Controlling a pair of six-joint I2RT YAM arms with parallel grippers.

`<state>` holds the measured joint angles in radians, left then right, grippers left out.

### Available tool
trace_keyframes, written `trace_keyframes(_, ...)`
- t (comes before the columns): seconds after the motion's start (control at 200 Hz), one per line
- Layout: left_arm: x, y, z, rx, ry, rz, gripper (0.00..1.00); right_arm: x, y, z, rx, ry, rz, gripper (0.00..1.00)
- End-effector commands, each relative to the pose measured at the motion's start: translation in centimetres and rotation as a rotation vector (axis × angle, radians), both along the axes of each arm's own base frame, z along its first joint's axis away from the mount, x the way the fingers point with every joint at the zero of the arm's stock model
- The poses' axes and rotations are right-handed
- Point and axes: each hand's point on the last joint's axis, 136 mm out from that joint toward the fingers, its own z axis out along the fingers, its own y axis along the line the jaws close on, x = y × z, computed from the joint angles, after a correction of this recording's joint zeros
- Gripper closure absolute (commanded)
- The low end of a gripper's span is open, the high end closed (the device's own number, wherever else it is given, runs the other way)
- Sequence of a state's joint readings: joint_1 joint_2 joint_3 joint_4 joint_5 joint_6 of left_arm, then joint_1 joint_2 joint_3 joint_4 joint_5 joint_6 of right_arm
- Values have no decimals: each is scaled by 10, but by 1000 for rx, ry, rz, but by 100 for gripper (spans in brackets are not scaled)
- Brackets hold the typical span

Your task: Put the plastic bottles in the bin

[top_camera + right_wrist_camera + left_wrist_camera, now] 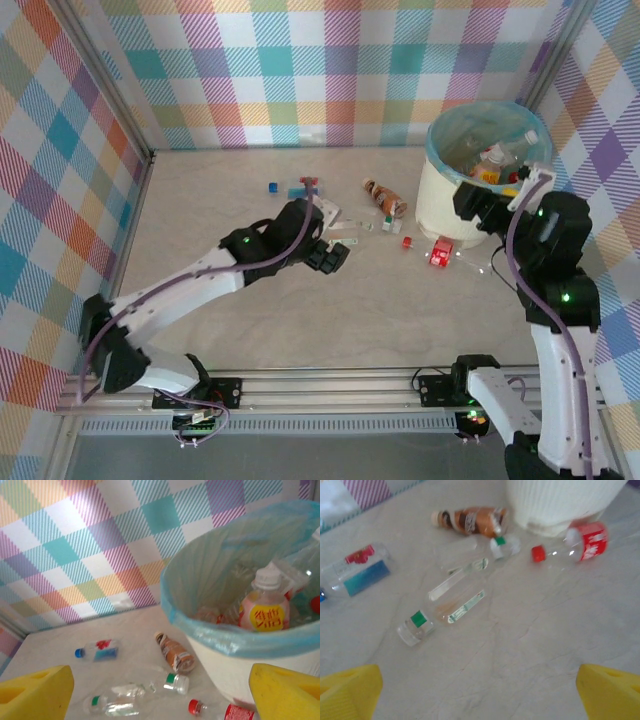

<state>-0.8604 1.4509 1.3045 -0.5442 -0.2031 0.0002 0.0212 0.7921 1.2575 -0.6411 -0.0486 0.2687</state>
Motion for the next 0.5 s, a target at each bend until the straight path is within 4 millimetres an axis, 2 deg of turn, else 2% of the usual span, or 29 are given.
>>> trace_keyframes(0.0, 11, -2, -28, 77, 114, -42, 2, -12, 7, -16, -33, 32, 52, 8)
trace_keyframes(0.135, 42, -4, -58, 97, 213, -38, 4, -23, 6, -17, -102, 33, 65, 6)
trace_keyframes(0.29, 70, -11, -94, 181, 281, -69, 7, -30, 13, -9, -98, 1, 104, 5)
trace_keyframes(0.5, 95, -18, -134, 277, 356, -55, 10, -35, 12, -2, -111, -18, 103, 5)
